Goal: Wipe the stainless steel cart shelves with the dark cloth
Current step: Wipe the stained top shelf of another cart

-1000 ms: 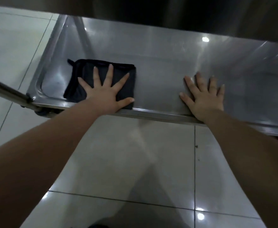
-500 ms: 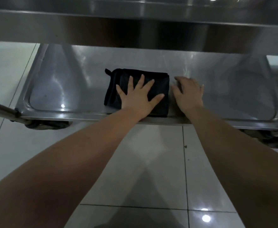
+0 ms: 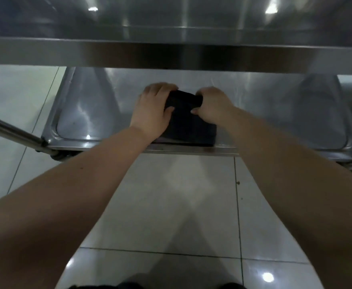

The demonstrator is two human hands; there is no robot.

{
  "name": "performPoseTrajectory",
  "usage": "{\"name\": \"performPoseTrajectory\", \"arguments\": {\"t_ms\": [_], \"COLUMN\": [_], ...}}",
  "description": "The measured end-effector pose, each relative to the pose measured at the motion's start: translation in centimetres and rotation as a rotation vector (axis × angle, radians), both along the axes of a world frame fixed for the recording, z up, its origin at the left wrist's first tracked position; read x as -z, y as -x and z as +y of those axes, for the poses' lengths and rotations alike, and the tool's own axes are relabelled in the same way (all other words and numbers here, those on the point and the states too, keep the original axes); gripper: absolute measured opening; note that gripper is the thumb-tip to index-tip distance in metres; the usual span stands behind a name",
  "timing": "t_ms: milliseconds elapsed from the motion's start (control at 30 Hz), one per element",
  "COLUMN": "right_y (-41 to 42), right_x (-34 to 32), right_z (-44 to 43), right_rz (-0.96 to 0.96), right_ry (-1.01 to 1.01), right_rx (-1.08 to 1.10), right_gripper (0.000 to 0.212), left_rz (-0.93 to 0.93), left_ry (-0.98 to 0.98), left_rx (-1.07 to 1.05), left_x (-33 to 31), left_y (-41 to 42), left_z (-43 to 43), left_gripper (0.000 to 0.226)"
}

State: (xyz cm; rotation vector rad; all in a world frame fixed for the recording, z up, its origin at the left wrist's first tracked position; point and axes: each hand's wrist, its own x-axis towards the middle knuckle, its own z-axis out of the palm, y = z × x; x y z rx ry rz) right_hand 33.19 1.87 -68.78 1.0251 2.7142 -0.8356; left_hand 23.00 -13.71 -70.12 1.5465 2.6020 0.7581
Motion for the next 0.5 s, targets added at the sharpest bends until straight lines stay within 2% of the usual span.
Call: {"name": "performPoseTrajectory", "arguments": {"t_ms": [133,200,300,400,500], "right_y": [-3.3,-5.6,-9.7,-14.3,-18.8], "right_x": [-4.4,-5.8,-6.9,-7.8,-8.9], "right_z": [-0.7,-1.3,-1.4,-0.8,-0.8], "right_rz": [0.104,0.177,0.170,0.135,0.052], "right_ry": [-0.002,0.067,0.095,0.101,0.094], "right_rx": [-0.217,-0.261,-0.272,-0.165,-0.099], "right_gripper": [0.028,0.023,0.017,0.015,0.024], "left_rz": [0.130,0.099,-0.025,0.062,0.060], "left_ry": [0.395,0.491,0.459,0.443,0.444], "left_rx": [0.148,0.200,0.318,0.407,0.490], "left_x": [-4.7,-6.3,-7.6,-8.2,-9.2], "left_y": [-0.9,-1.5,-3.2,-6.7,-11.4], "left_z": [1.0,1.4,1.7,1.7,2.3], "left_gripper": [0.080,0.068,0.025,0.016,0.019]}}
